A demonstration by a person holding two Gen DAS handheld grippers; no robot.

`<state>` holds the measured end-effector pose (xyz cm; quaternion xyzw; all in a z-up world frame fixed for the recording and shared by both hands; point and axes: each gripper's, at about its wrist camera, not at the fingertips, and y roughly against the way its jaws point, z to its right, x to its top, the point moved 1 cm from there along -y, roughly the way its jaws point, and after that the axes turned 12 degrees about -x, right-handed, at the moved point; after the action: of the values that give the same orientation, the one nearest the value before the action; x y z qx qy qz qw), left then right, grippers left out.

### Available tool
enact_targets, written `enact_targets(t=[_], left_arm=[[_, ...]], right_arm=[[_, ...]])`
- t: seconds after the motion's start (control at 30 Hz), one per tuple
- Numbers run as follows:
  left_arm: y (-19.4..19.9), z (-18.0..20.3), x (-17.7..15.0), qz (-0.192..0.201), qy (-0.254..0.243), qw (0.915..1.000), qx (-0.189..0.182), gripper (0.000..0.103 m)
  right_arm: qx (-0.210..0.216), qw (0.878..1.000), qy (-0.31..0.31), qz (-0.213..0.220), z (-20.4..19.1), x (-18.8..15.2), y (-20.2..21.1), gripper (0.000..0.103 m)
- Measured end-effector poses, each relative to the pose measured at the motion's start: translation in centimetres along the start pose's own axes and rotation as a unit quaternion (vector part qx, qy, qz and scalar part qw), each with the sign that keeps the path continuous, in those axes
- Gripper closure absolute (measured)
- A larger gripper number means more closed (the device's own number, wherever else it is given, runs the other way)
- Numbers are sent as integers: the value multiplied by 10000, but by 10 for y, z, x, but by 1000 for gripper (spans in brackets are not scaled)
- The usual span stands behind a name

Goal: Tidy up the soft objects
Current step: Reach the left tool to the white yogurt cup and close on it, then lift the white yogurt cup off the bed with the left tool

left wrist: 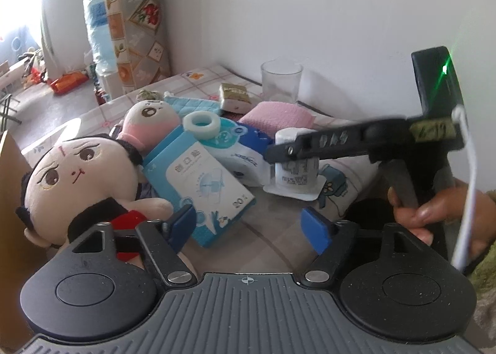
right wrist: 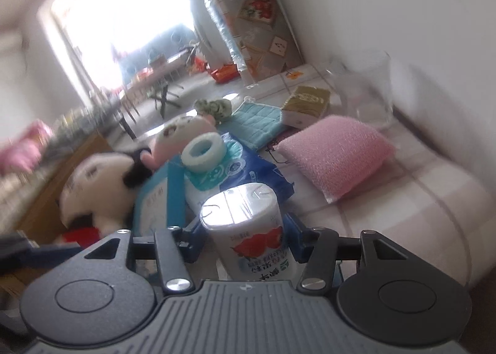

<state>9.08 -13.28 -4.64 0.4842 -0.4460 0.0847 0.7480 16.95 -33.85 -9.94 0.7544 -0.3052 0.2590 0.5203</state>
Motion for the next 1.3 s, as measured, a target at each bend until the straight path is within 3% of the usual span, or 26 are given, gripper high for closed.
enact_targets(t=[0.13, 0.27, 0.33, 0.47, 0.6, 0.7, 0.83, 0.9, 1.07, 1.13, 1.2, 1.3], left_arm=[[-2, 9, -1, 3, -182, 9996, -220, 15], [-6, 21, -1, 27, -427, 9986, -296, 10], [-7, 25, -1, 78, -564, 9980, -282, 8], [-6, 32, -3, 211, -834, 9961, -171, 7], [-7, 34, -7, 285, -1036, 9942, 46, 9], [-6, 32, -9, 318, -1044, 9940, 79, 18], [-3, 30, -10, 398, -1064, 9933, 227, 31], [-2, 28, -8, 425, -993, 9939, 243, 42], [-7, 20, 0, 146, -713, 9974, 5, 42], [-13, 17, 4, -109, -635, 9979, -46, 42], [-17, 15, 6, -267, -618, 9977, -80, 42], [-24, 16, 11, -617, -636, 9960, -89, 42]], right_arm=[[532, 9946, -858, -235, 25, 4, 9, 47], [1250, 9737, -1773, -704, 46, 1, 8, 47], [1719, 9526, -2298, -1009, 56, -3, 1, 47], [2639, 8938, -3251, -1608, 63, -21, -17, 47], [3207, 8423, -3792, -2096, 55, -40, -31, 47], [3474, 8117, -4072, -2338, 51, -51, -42, 47], [3672, 7877, -4261, -2514, 44, -63, -45, 47], [3698, 7815, -4328, -2554, 43, -66, -49, 47], [3627, 7827, -4367, -2552, 47, -69, -56, 43], [3519, 7975, -4251, -2440, 48, -65, -52, 18], [3340, 8161, -4172, -2198, 51, -56, -44, 2], [3201, 8321, -4119, -1883, 62, -49, -36, 1]])
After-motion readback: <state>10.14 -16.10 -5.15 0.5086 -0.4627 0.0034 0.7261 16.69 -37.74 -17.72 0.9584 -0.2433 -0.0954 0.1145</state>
